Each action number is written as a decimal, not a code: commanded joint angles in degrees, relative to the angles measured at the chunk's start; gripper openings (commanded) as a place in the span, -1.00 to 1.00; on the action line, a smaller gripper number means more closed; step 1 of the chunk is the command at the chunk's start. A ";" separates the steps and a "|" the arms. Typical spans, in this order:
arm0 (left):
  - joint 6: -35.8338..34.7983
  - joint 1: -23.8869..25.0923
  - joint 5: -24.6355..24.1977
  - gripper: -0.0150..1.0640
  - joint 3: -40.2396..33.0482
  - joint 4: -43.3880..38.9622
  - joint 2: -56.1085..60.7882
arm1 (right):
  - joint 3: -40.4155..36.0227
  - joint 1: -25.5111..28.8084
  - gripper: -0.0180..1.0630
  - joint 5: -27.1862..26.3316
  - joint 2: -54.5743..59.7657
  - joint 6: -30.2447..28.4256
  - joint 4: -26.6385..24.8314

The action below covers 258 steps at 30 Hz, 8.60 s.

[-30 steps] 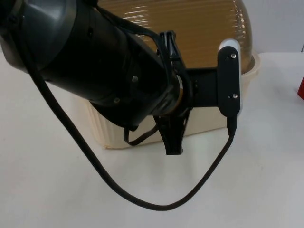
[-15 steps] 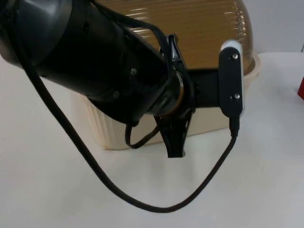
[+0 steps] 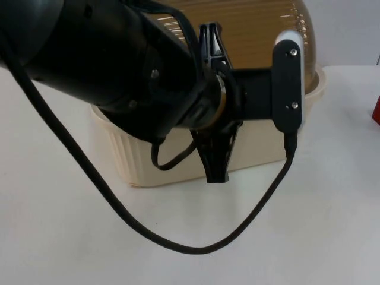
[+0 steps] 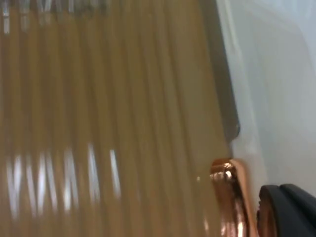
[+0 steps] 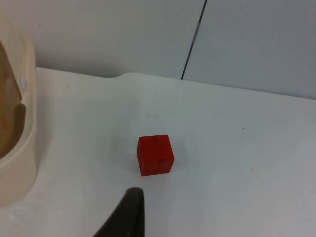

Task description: Open the box lid with the left hand, place the block into the box with the right hand, then close the box lid with the left hand.

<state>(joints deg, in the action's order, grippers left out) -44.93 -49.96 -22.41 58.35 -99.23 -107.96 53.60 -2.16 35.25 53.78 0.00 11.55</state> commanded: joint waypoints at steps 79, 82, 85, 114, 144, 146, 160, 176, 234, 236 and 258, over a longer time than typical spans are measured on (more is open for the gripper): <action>-0.27 10.11 -5.84 -0.98 13.85 -0.72 -1.19 | 0.59 0.09 0.98 -0.36 -0.05 0.39 0.17; -0.38 10.11 -5.73 -0.98 13.85 -0.72 -1.19 | 0.59 0.09 0.98 -0.36 -0.05 0.39 0.17; -0.51 9.98 -5.73 -0.98 13.85 -0.17 -1.08 | 0.59 0.09 0.98 -0.36 -0.05 0.39 0.17; -0.75 15.81 18.34 -0.98 3.64 56.67 28.10 | 0.59 0.09 0.98 -0.13 -0.05 0.81 -1.44; 13.24 36.75 -2.57 -0.98 7.13 64.44 27.86 | 0.59 0.09 0.98 -1.11 -0.05 0.91 -1.55; 15.02 36.75 -1.55 -0.98 7.12 68.30 27.86 | 0.59 0.09 0.98 -0.73 -0.05 0.91 -1.55; 49.01 43.19 -2.23 -0.98 7.12 109.30 25.28 | 0.59 0.09 0.98 -0.64 -0.05 0.81 -1.77; 53.63 44.00 -0.20 -0.98 7.12 112.39 25.29 | 0.59 0.09 0.98 -0.51 -0.05 0.81 -1.77; 49.12 45.37 -7.71 0.95 7.12 104.58 41.10 | 30.86 11.64 0.98 -1.10 39.62 -15.06 -23.10; 49.12 45.37 -7.71 0.95 7.12 104.58 41.10 | 30.86 12.43 0.98 -1.70 41.50 -16.87 -21.95; 49.12 45.37 -9.44 0.95 7.12 102.94 41.07 | 30.86 6.29 0.98 -16.34 64.58 -18.55 -22.25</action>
<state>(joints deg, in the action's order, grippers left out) 4.20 -4.53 -31.32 65.21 4.47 -67.00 83.99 4.47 20.11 117.89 -18.01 -10.82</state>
